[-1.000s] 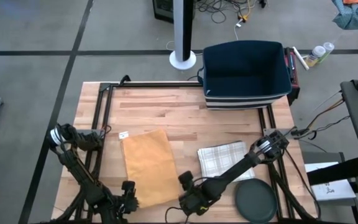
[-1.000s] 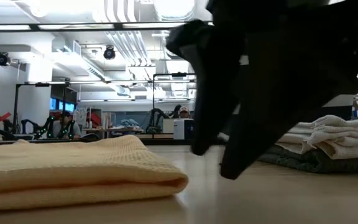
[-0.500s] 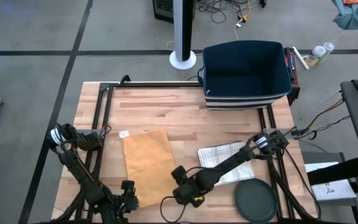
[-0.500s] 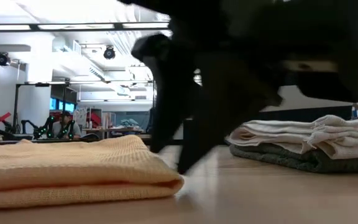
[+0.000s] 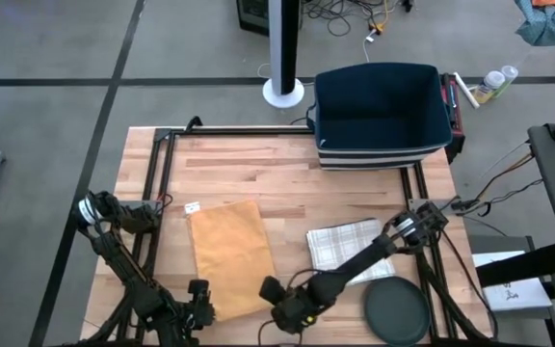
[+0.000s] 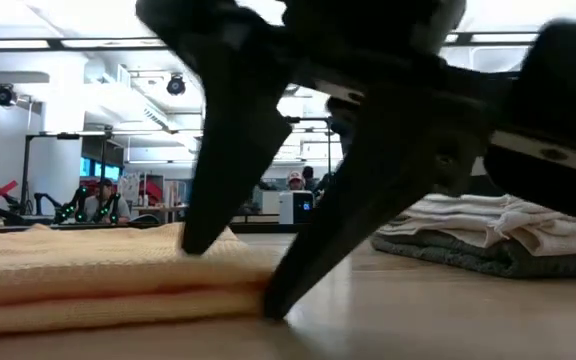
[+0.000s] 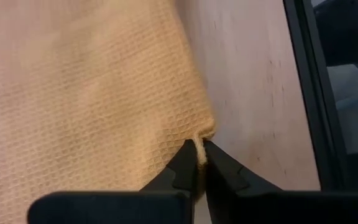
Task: Fold kitchen towel into neat rectangle
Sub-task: Fold the orange towel
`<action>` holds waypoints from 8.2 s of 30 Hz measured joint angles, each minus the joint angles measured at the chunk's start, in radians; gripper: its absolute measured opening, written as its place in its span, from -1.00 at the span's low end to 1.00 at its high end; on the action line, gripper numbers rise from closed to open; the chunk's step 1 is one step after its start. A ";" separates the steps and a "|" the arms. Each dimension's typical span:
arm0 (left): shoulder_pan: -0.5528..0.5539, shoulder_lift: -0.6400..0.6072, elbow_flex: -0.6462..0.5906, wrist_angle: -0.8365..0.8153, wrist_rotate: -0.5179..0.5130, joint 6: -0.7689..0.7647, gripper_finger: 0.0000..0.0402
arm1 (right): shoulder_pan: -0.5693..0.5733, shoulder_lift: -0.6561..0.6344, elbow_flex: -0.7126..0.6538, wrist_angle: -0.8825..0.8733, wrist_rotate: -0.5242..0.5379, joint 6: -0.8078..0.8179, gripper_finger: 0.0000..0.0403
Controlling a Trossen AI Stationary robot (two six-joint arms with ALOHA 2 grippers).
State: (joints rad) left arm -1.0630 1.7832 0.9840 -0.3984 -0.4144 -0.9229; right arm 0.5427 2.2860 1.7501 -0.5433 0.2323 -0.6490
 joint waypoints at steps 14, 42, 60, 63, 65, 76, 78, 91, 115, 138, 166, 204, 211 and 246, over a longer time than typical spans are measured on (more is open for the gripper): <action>0.005 0.000 0.000 -0.008 0.032 0.050 -0.95 | -0.007 0.006 0.000 -0.005 -0.027 -0.054 -0.15; 0.010 -0.001 -0.014 -0.013 0.031 0.069 -0.95 | -0.006 0.019 -0.002 0.009 0.101 0.049 -0.44; 0.010 -0.001 -0.016 -0.010 0.030 0.069 -0.95 | -0.006 0.021 -0.004 0.006 0.087 0.046 -0.82; 0.010 -0.001 -0.016 -0.010 0.030 0.068 -0.94 | -0.006 0.021 -0.004 0.007 0.055 0.046 -0.82; 0.010 -0.001 -0.016 -0.010 0.030 0.068 -0.94 | -0.006 0.021 -0.003 0.008 0.050 0.048 -0.79; 0.010 -0.001 -0.016 -0.005 0.030 0.070 -0.98 | -0.004 0.020 -0.003 0.019 0.045 0.147 -0.71; 0.010 -0.001 -0.016 -0.005 0.030 0.075 -0.98 | -0.003 0.018 -0.004 0.023 0.036 0.187 -0.88; 0.010 -0.076 0.110 -0.032 0.030 0.181 -0.99 | 0.003 -0.117 0.100 -0.168 0.023 0.349 -0.99; -0.017 -0.095 0.199 -0.124 0.031 0.033 -1.00 | 0.028 -0.133 0.317 -0.366 0.017 0.574 -1.00; 0.014 -0.455 -0.395 0.097 -0.092 -0.284 -0.99 | -0.211 -0.117 0.036 -0.154 0.023 0.586 -1.00; 0.013 -0.570 -0.374 -0.161 -0.100 -0.317 -0.98 | -0.242 -0.124 0.041 -0.116 0.085 0.572 -1.00; 0.018 -0.729 -0.290 -0.452 -0.121 -0.372 -0.99 | -0.298 -0.123 0.072 -0.046 0.136 0.505 -1.00; 0.018 -0.675 -0.303 -0.610 -0.151 -0.514 -0.99 | -0.340 -0.115 0.003 0.060 0.149 0.578 -1.00; 0.018 -0.600 -0.253 -0.835 -0.044 -0.701 -0.60 | -0.407 -0.106 -0.169 0.496 0.190 0.597 -0.16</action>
State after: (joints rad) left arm -1.0454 1.1831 0.7312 -1.2332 -0.4580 -1.6244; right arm 0.1352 2.1801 1.5806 -0.0476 0.4221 -0.0515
